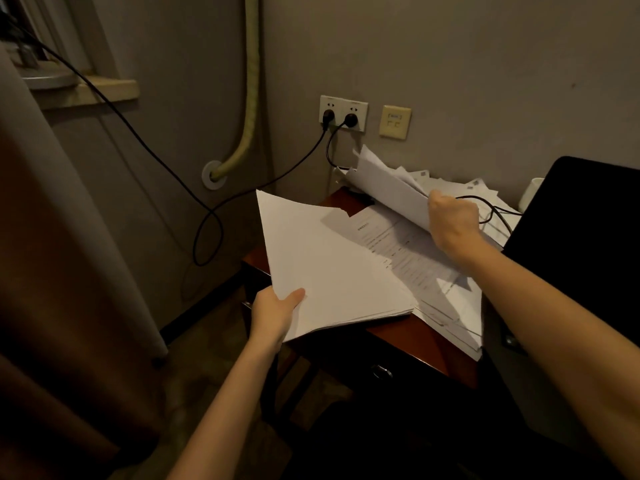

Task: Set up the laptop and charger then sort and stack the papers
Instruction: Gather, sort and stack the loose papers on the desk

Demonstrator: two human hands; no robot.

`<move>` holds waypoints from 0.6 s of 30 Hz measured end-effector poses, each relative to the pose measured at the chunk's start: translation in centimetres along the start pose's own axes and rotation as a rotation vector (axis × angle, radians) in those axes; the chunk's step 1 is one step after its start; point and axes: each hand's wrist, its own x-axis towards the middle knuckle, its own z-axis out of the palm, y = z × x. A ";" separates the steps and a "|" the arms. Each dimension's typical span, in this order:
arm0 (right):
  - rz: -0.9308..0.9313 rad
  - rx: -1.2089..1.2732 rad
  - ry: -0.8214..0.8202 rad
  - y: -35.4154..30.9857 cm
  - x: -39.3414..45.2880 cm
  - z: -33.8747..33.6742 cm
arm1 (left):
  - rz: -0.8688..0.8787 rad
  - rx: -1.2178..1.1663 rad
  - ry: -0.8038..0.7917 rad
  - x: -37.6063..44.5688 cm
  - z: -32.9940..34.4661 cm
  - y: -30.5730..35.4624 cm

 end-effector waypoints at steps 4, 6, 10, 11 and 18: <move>-0.089 0.000 0.027 -2.0 -1.1 -2.1 | -0.013 0.000 -0.006 -0.2 0.6 -0.1; -0.172 0.055 0.068 -3.3 -2.1 -3.2 | -0.019 -0.004 -0.014 -0.3 0.9 -0.1; -0.245 0.077 0.126 -6.0 -3.0 -6.9 | -0.014 0.010 -0.027 -0.7 1.3 0.0; -0.243 0.069 0.105 -6.8 -3.0 -8.0 | -0.006 0.021 -0.027 -0.8 1.4 0.1; -0.280 0.242 -0.297 -13.0 -3.9 -10.0 | -0.011 0.033 0.020 -1.5 0.7 0.2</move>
